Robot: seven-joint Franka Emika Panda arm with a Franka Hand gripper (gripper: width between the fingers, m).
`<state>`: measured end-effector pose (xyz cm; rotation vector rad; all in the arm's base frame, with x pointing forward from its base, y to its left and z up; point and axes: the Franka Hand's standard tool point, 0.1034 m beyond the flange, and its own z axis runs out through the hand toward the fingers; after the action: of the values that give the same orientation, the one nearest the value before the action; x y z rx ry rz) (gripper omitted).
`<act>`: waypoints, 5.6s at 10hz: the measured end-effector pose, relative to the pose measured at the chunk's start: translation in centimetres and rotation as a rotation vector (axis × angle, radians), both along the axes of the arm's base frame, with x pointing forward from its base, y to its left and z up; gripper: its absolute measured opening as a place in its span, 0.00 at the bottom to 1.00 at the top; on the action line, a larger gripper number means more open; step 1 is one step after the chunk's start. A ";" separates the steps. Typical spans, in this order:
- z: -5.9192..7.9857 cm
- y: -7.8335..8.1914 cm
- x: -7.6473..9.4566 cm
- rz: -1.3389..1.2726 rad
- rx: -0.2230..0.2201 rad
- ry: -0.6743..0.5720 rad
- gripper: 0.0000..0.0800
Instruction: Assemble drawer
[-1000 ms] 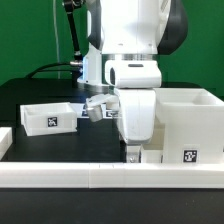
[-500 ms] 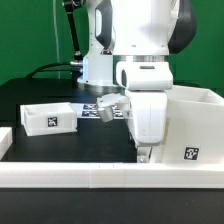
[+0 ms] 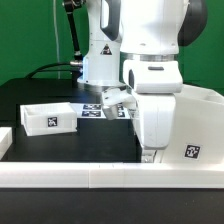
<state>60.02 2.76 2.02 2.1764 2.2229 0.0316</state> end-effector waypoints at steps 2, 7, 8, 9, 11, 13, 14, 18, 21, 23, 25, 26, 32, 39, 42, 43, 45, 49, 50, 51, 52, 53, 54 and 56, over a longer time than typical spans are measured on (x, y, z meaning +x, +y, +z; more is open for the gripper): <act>-0.1 -2.5 0.1 0.019 -0.006 -0.026 0.81; 2.4 -9.2 -4.1 -0.151 0.015 -0.151 0.81; 2.9 -9.7 -4.9 -0.158 0.013 -0.156 0.81; 3.9 -10.1 -6.2 -0.181 0.012 -0.173 0.81; 5.2 -9.9 -8.3 -0.213 0.015 -0.200 0.81; 5.1 -10.0 -8.3 -0.211 0.014 -0.194 0.81; 5.0 -10.0 -8.4 -0.223 0.016 -0.194 0.81; 5.1 -10.9 -8.9 -0.486 0.049 -0.199 0.81; 5.0 -11.2 -10.1 -0.783 0.096 -0.210 0.81; 4.9 -11.1 -10.1 -0.890 0.114 -0.206 0.81; 4.9 -11.0 -10.1 -1.024 0.135 -0.201 0.81; 4.8 -11.4 -10.5 -1.037 0.132 -0.196 0.81; 4.9 -10.1 -13.2 -1.108 0.042 -0.002 0.81; 3.7 -12.5 -16.5 -1.124 0.015 0.023 0.81; 3.4 -12.6 -17.1 -1.121 0.012 0.033 0.81; 3.4 -12.6 -17.1 -1.122 0.012 0.034 0.81; 3.3 -12.6 -17.2 -1.122 0.012 0.032 0.81; 1.2 -13.3 -20.5 -1.148 0.018 -0.002 0.81; 0.7 -13.5 -20.9 -1.147 0.012 0.008 0.81; 0.2 -13.6 -21.2 -1.146 0.010 0.011 0.81; -0.4 -13.5 -21.5 -1.145 0.011 0.008 0.81; -1.0 -13.5 -22.0 -1.146 0.007 0.017 0.81; -1.3 -13.5 -22.3 -1.145 0.006 0.020 0.81; -1.5 -13.4 -22.7 -1.145 0.005 0.023 0.81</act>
Offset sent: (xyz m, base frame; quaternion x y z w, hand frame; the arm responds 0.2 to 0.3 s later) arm -0.0145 -0.0504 0.0219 -0.0980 0.0598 0.0180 0.9932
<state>37.29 -10.65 0.48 3.0458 0.6930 -0.0182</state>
